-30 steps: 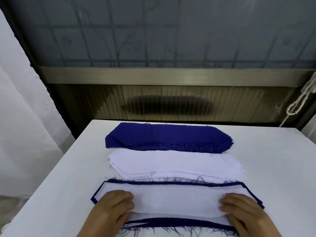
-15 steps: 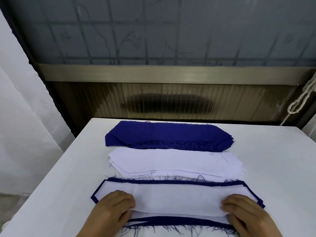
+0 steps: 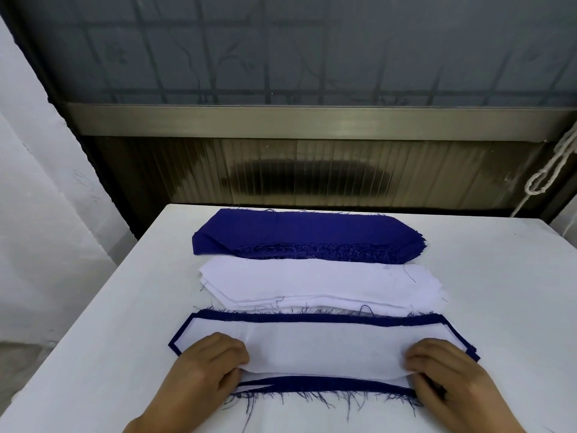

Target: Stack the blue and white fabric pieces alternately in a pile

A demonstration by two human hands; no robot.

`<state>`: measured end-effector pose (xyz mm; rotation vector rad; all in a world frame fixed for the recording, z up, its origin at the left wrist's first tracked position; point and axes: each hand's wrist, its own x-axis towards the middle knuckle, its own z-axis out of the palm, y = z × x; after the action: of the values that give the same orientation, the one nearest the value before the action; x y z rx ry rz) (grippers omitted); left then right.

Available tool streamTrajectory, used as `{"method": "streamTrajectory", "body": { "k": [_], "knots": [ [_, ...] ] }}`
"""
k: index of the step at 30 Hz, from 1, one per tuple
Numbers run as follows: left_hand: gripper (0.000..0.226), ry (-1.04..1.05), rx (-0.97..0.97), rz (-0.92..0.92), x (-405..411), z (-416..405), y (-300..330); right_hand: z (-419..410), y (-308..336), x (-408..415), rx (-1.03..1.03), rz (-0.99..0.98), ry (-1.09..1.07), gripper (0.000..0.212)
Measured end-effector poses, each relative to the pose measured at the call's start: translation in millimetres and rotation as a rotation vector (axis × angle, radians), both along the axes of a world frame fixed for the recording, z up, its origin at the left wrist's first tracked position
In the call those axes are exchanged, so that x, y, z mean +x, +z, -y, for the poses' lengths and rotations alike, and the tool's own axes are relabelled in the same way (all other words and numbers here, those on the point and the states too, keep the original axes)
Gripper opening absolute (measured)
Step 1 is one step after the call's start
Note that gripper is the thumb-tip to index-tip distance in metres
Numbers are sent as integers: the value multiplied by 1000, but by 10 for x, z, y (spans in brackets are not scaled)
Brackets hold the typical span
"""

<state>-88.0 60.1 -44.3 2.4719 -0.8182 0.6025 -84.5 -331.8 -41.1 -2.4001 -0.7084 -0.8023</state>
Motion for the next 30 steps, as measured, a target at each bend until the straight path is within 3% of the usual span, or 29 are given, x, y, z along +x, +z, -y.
{"method": "streamTrajectory", "body": {
  "k": [3, 8, 12, 15, 25, 28, 30],
  "knots": [
    [5, -27, -7, -92, -42, -1, 60, 10, 26, -11, -12, -14, -23, 46],
    [11, -16, 11, -239, -7, 84, 185, -149, 131, 25, -67, -41, -8, 44],
    [7, 45, 49, -274, 136, 215, 212, -370, 191, 124, -124, -200, -15, 5],
    [17, 127, 67, -292, 176, 191, 209, -340, 155, 185, -145, -342, -100, 19],
    [28, 393, 91, -179, 351, -206, 248, 55, 272, 338, -198, -406, -399, 30],
    [8, 370, 42, -49, 594, -44, 312, 33, 375, 582, -133, -377, -373, 20],
    [14, 346, 50, 33, 820, 113, 377, -24, 412, 830, -118, -331, -354, 15]
  ]
}}
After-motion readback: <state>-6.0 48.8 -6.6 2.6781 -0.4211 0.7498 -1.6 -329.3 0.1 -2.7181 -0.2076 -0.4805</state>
